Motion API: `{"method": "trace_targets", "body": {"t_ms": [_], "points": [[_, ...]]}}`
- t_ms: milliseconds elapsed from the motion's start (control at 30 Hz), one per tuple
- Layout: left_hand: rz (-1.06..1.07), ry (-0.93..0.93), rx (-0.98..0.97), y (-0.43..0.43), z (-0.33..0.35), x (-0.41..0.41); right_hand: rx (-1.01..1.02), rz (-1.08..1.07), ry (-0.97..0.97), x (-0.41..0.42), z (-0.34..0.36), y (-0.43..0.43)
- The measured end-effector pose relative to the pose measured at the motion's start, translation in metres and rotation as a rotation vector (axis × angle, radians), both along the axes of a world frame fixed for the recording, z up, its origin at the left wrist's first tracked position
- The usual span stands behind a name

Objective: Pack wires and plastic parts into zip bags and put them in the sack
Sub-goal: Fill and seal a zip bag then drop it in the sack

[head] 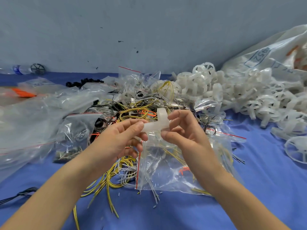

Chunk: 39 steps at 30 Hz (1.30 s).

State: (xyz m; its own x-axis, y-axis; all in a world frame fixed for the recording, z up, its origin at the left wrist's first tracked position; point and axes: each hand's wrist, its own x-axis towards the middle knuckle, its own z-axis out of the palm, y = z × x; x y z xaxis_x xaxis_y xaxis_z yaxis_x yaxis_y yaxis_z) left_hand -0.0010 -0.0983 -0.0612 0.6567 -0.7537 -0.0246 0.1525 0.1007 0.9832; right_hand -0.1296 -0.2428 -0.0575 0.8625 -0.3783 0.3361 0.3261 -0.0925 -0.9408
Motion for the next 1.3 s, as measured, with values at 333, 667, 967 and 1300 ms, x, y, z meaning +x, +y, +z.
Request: {"method": "trace_targets", "body": {"t_ms": [333, 667, 967, 1300], "points": [[-0.002, -0.04, 0.009, 0.001, -0.004, 0.003, 0.055, 0.035, 0.006, 0.003, -0.002, -0.001], [0.071, -0.155, -0.01, 0.004, -0.005, 0.001, 0.033, -0.006, -0.01, 0.005, -0.006, 0.002], [0.084, -0.215, 0.032, 0.009, -0.006, 0.003, 0.072, 0.032, 0.002, 0.009, -0.008, 0.003], [0.271, -0.025, 0.329, 0.058, 0.001, 0.05, -0.986, -0.226, 0.071, 0.011, -0.023, 0.014]]}}
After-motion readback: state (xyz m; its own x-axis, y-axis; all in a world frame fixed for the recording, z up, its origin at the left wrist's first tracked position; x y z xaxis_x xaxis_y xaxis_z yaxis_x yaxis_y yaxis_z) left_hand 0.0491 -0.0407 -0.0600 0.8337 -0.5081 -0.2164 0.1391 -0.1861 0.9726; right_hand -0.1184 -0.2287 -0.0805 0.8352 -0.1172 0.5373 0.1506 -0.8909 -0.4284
